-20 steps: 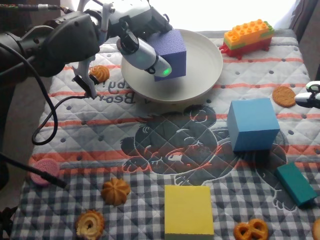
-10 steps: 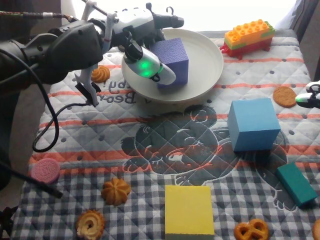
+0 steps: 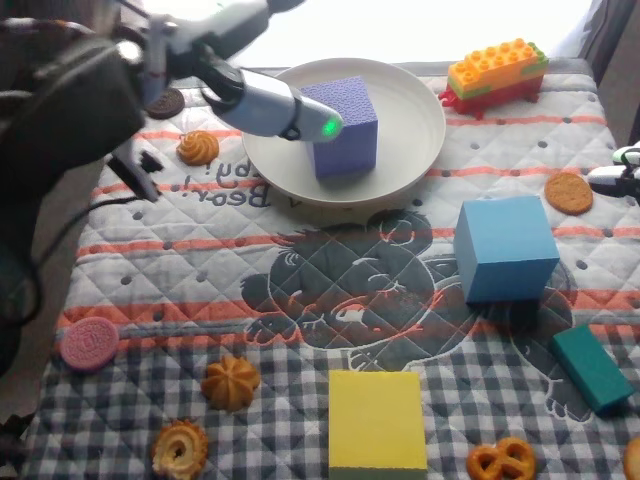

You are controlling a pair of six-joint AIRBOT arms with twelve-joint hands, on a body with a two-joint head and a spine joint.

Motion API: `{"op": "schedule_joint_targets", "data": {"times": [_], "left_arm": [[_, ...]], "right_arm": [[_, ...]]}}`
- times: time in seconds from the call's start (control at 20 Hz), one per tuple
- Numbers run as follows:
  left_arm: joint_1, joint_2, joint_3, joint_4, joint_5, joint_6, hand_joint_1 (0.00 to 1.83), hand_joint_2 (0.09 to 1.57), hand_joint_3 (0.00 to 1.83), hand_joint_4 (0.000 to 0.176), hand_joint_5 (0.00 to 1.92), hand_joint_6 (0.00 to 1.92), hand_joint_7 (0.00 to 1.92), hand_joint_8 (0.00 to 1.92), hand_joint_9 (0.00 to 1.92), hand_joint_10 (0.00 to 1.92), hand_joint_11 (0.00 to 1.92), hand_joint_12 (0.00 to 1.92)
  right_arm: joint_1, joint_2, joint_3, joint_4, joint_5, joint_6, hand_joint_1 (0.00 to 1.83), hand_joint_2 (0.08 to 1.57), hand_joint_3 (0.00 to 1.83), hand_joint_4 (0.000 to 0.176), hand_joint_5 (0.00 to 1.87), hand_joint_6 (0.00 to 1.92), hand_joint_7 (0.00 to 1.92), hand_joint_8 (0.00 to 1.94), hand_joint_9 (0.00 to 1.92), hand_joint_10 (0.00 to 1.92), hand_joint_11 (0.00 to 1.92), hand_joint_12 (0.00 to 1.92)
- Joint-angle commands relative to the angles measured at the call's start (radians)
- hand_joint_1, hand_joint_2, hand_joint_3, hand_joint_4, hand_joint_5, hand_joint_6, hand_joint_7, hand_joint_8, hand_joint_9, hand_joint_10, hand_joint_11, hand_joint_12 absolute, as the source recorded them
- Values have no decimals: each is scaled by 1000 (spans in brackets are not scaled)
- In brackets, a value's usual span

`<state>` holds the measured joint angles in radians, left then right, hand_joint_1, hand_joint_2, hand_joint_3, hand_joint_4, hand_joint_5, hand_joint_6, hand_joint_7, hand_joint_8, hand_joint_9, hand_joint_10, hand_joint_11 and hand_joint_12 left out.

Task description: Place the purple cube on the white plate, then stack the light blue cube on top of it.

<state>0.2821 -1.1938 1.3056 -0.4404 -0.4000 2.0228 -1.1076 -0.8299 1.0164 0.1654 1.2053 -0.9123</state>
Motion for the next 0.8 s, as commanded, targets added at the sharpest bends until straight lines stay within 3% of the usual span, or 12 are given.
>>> {"op": "schedule_joint_targets", "data": {"times": [0.0,0.05,0.15,0.25,0.3,0.35,0.45,0.55,0.6,0.65,0.7,0.75], "left_arm": [[11,33,-27,28,-161,1,749,929,6,176,0,0,0,0,0,0,0,6],[40,90,-94,59,-212,1,678,917,0,176,0,0,0,0,0,0,0,0],[124,195,-214,97,-302,-14,463,956,17,176,0,0,0,0,0,0,0,0],[256,316,-361,132,-432,-38,163,1061,21,176,0,0,0,0,0,0,0,0],[307,353,-408,138,-480,-38,98,1081,23,176,0,0,0,0,0,0,0,0],[372,391,-471,144,-548,-38,185,1087,18,176,0,0,0,0,0,0,0,0],[444,418,-523,141,-615,-39,174,1059,1,176,0,0,0,0,0,0,0,0],[497,419,-548,116,-652,-40,163,1043,0,176,0,0,0,0,0,0,0,0],[524,413,-556,98,-669,-40,149,1052,0,176,0,0,0,0,0,0,0,0],[546,407,-561,83,-686,-41,186,1050,0,176,0,0,0,0,0,0,0,0],[565,401,-565,70,-703,-41,219,1054,0,176,0,0,0,0,0,0,0,0],[578,397,-568,57,-717,-42,219,1058,2,176,0,0,0,0,0,0,0,0]], "right_arm": [[11,5,8,0,129,15,570,1370,1,69,492,0,474,0,496,0,353,426],[16,5,7,-11,134,22,623,1344,0,56,473,0,445,0,468,0,346,405],[36,-5,4,-38,141,22,567,1322,0,65,463,1,437,1,452,0,331,377],[64,-19,7,-61,140,22,492,1334,0,56,459,0,458,0,470,0,298,445],[71,-23,7,-68,139,22,537,1321,4,80,446,0,427,0,427,0,212,531],[81,-28,7,-75,136,23,553,1305,1,88,428,2,390,0,384,0,139,640],[100,-38,10,-85,117,23,448,1259,0,125,336,0,290,0,264,0,86,628],[129,-61,25,-94,80,23,475,1195,1,139,257,0,249,0,287,0,186,558],[153,-81,39,-105,50,29,431,1162,3,143,176,0,180,0,252,0,160,627],[177,-101,55,-118,23,47,467,1140,3,126,146,0,162,0,238,0,104,720],[196,-123,78,-139,0,85,535,1116,2,126,102,0,149,0,222,0,20,855],[209,-145,103,-160,-13,135,596,1073,0,161,60,0,162,0,392,31,248,1060]]}}
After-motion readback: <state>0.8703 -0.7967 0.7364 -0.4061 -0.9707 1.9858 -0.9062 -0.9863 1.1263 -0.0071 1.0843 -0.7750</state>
